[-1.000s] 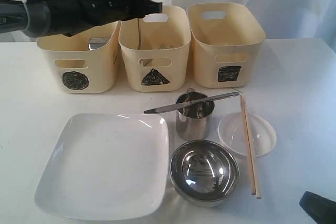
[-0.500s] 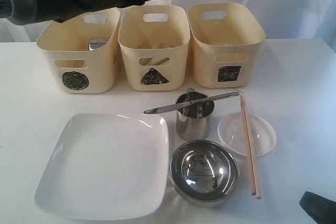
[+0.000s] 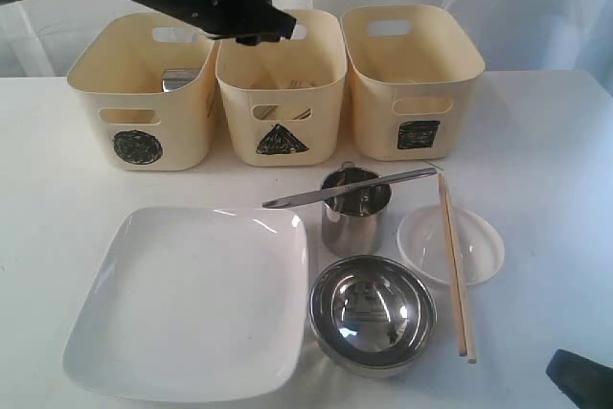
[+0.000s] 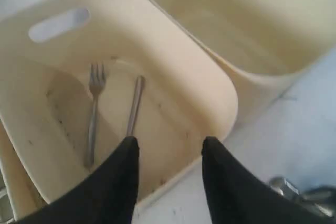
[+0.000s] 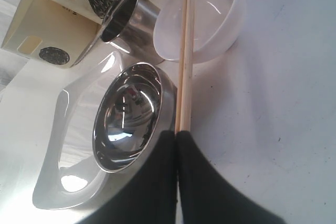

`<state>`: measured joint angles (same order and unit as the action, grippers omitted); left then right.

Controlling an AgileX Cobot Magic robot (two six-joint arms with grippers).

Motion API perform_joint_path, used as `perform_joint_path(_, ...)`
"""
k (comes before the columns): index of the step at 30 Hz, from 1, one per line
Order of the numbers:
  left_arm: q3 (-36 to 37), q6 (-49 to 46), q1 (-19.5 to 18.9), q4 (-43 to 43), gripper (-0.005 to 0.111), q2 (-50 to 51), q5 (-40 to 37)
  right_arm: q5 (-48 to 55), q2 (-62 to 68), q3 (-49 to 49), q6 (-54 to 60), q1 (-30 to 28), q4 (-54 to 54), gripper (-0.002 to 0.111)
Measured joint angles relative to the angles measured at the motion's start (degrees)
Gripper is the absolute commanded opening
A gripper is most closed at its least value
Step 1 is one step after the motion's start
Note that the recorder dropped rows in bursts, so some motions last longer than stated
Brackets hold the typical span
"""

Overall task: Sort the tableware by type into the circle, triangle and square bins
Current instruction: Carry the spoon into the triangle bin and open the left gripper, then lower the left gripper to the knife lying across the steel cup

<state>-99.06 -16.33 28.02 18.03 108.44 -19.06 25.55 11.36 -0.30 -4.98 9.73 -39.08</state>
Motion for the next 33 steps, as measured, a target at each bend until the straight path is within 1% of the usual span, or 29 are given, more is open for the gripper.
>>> perform_joint_path(6,0.00,-6.66,0.00,-0.82,0.046,-0.38,-14.44,0.00,0.00,0.00,0.00,0.00,0.00,0.000)
perform_joint_path(10,0.00,-11.23,0.00,-0.39,0.047,-0.88,-22.37,0.00,0.00,0.00,0.00,0.00,0.00,0.000)
perform_joint_path(12,0.00,-12.95,0.00,0.12,0.051,-0.86,-25.42,0.00,0.00,0.00,0.00,0.00,0.00,0.000)
perform_joint_path(13,0.00,-13.58,0.00,0.23,0.055,-0.86,-26.54,0.00,0.00,0.00,0.00,0.00,0.00,0.000)
perform_joint_path(16,0.00,-15.68,0.00,1.49,0.072,-0.86,-29.04,0.00,0.00,0.00,0.00,0.00,0.00,0.000)
perform_joint_path(18,0.00,-17.87,0.00,3.24,0.078,-0.86,-30.86,0.00,0.00,0.00,0.00,0.00,0.00,0.000)
perform_joint_path(22,0.00,-22.88,0.12,6.75,0.079,-0.86,-34.49,0.00,0.00,0.00,0.00,0.00,0.00,0.000)
perform_joint_path(26,0.00,-27.13,1.69,7.01,0.079,-0.86,-35.94,0.00,0.00,0.00,0.00,0.00,0.00,0.000)
perform_joint_path(30,-0.06,-30.56,4.24,5.88,0.079,0.18,-36.08,0.00,0.00,0.00,0.00,0.00,0.00,0.000)
perform_joint_path(33,-0.06,-31.49,6.01,3.14,0.079,1.64,-35.82,0.00,0.00,0.00,0.00,0.00,0.00,0.000)
